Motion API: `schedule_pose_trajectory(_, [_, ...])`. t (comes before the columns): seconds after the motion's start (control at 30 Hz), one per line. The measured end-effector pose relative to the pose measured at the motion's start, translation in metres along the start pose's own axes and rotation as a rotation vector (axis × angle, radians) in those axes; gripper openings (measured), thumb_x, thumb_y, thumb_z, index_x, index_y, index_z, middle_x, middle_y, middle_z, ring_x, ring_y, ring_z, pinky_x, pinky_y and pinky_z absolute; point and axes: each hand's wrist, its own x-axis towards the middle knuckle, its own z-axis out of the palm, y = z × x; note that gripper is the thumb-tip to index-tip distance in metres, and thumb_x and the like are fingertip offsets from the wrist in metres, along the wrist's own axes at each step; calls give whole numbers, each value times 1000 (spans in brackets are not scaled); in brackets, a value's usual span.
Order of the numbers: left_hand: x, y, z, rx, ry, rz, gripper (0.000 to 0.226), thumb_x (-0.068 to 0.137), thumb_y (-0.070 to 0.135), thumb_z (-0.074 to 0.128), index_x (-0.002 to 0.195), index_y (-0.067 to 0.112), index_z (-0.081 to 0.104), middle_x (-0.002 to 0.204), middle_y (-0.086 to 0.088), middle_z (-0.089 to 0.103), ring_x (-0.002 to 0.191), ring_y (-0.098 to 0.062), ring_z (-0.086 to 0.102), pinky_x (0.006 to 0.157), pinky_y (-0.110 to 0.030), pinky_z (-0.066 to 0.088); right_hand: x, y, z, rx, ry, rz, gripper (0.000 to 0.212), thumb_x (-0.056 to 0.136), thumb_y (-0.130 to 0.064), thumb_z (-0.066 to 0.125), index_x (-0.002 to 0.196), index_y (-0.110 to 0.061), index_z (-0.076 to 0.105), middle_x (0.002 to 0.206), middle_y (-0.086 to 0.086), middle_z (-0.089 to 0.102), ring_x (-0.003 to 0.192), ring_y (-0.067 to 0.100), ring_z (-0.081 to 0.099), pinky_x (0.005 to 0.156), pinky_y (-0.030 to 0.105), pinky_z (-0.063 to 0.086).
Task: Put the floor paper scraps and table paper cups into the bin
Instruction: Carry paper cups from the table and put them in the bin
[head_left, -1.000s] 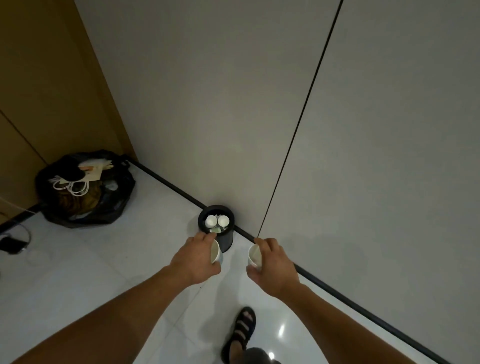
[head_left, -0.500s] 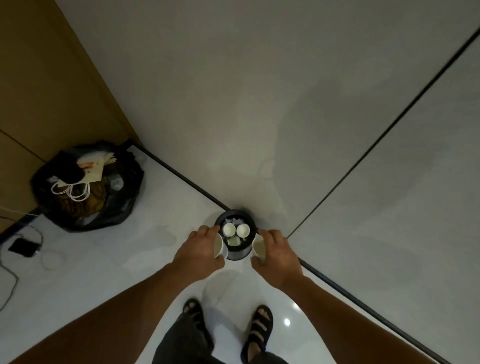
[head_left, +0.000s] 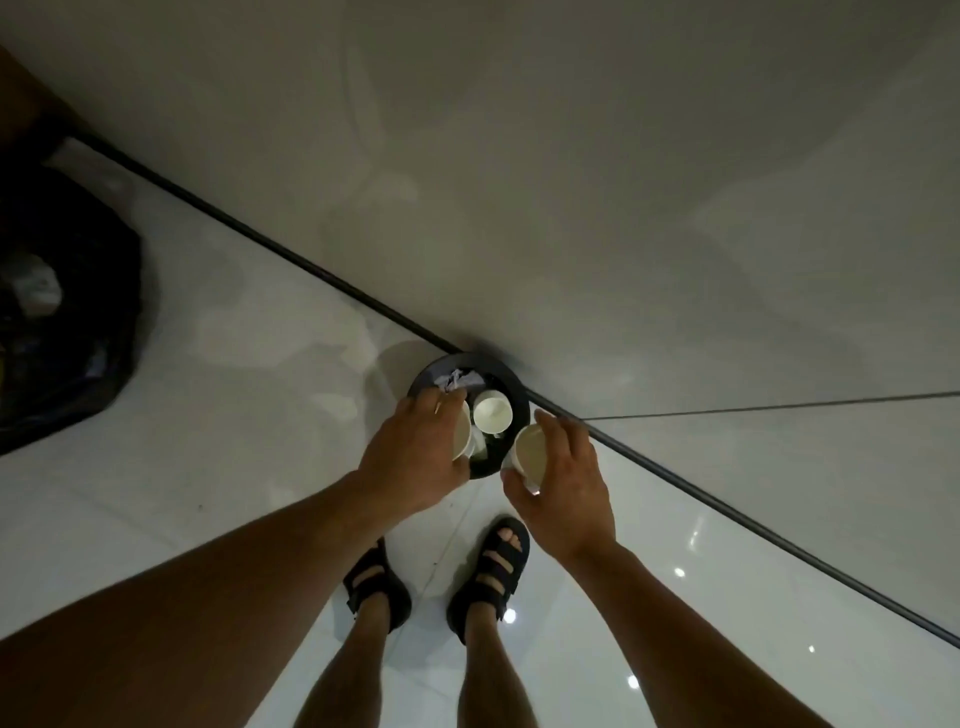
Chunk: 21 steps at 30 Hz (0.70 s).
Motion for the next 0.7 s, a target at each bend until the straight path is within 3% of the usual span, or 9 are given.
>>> schedule_pose_trajectory(0.1, [53, -32, 58, 25, 18, 13, 81, 82, 37, 66, 147, 22, 21, 147, -4, 32, 128, -28, 38, 98, -36, 42, 51, 37, 64, 37, 57, 26, 72, 85, -37, 72, 145, -18, 37, 139, 3, 41, 120, 21, 48, 93, 34, 51])
schedule_pose_trajectory(0.23, [116, -60, 129, 134, 13, 102, 82, 82, 38, 66, 148, 21, 21, 147, -7, 32, 132, -30, 35, 102, -39, 40, 105, 87, 137, 56, 129, -1, 74, 83, -35, 73, 145, -15, 38, 137, 6, 43, 120, 22, 48, 93, 31, 47])
schedule_pose_trajectory(0.37, [144, -81, 177, 210, 2, 134, 75, 79, 35, 66, 144, 15, 32, 140, -12, 41, 127, -33, 38, 98, -41, 40, 130, 120, 191, 26, 129, -79, 72, 81, -32, 75, 141, -8, 43, 134, 14, 48, 119, 29, 51, 91, 36, 51])
schedule_pose_trajectory(0.53, [141, -111, 196, 480, 137, 224, 62, 72, 23, 58, 132, 10, 50, 116, -19, 56, 98, -37, 51, 75, -42, 41, 131, 143, 213, 14, 159, -148, 67, 85, -33, 70, 140, -5, 44, 132, 19, 48, 116, 32, 52, 86, 33, 51])
schedule_pose_trajectory(0.7, [149, -109, 205, 522, 253, 228, 59, 84, 26, 41, 140, 10, 43, 130, -19, 53, 111, -37, 51, 83, -43, 40, 137, 146, 217, -81, 259, -244, 67, 82, -30, 76, 136, -3, 49, 127, 23, 52, 113, 37, 53, 85, 38, 53])
